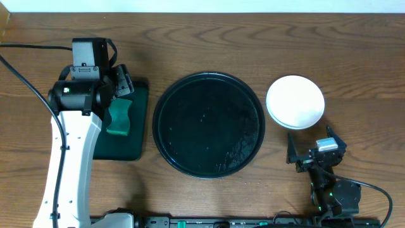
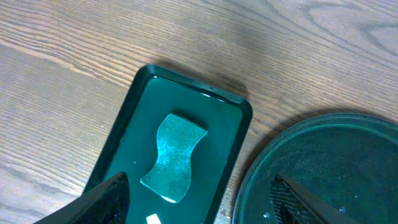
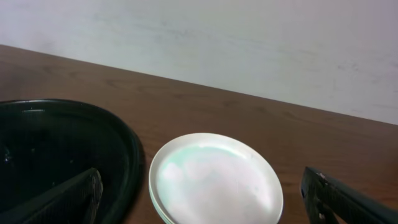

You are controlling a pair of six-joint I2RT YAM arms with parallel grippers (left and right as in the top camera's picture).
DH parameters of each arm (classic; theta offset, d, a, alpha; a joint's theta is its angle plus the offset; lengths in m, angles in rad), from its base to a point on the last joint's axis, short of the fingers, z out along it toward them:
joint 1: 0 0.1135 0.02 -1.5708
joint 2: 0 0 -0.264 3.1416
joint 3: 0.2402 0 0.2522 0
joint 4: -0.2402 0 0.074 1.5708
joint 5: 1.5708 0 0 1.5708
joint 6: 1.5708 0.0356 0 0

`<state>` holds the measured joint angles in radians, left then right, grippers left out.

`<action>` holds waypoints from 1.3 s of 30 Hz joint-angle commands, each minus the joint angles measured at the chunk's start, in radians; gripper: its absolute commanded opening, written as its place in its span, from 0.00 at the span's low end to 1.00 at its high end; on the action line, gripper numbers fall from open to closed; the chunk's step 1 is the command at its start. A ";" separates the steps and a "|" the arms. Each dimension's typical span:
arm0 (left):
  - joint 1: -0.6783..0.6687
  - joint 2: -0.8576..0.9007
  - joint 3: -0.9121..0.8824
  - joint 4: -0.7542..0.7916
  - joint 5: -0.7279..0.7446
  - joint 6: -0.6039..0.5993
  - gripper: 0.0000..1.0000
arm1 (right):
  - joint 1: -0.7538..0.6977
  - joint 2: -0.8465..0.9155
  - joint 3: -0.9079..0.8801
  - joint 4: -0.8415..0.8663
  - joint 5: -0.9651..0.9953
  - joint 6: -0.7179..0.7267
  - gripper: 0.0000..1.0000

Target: Clean dirty plates on tray and stack at the side

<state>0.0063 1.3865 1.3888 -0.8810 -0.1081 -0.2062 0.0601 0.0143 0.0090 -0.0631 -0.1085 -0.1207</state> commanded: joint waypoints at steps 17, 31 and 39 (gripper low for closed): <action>0.063 -0.747 -0.631 0.568 0.098 0.135 0.73 | -0.006 -0.008 -0.003 -0.002 -0.001 0.011 0.99; 0.062 -1.243 -1.162 0.846 0.097 0.214 0.73 | -0.006 -0.008 -0.003 -0.002 -0.001 0.011 0.99; 0.062 -1.373 -1.313 0.917 0.097 0.241 0.73 | -0.006 -0.008 -0.003 -0.002 -0.001 0.011 0.99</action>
<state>0.0647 0.0628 0.1162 0.0238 -0.0242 0.0055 0.0601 0.0124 0.0090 -0.0631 -0.1081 -0.1204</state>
